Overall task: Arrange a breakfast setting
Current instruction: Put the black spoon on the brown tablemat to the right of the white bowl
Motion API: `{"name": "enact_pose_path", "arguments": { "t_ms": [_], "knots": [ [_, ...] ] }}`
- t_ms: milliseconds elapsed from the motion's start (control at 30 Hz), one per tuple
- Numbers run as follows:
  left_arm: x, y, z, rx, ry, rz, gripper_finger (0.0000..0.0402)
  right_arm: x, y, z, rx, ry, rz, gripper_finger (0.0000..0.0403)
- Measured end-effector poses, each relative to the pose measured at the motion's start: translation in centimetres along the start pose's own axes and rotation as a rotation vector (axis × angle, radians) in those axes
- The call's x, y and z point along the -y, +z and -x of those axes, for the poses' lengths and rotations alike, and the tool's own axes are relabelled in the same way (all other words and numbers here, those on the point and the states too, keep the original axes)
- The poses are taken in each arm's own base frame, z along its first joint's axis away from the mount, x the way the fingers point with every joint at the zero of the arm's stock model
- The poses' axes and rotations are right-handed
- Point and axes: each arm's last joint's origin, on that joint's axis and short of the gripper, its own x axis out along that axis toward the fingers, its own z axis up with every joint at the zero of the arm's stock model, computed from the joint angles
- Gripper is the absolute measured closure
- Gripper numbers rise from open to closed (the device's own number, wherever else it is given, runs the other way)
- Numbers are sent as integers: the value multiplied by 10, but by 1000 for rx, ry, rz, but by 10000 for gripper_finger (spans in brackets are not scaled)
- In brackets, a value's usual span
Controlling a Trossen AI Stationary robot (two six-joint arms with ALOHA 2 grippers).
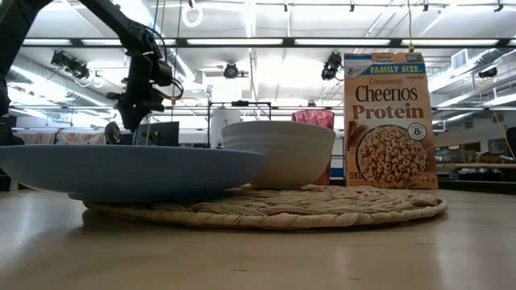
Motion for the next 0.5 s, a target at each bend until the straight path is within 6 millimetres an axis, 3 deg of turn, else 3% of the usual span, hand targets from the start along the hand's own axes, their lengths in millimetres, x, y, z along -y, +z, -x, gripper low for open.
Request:
{"name": "enact_pose_path", "arguments": {
  "t_ms": [300, 500],
  "knots": [
    [-12, -1, 28, -27, 67, 55, 288, 5, 1, 1, 2, -4, 35, 28],
    [-16, -6, 28, -80, 76, 65, 288, 6, 2, 2, -4, 20, 35, 28]
  ]
}}
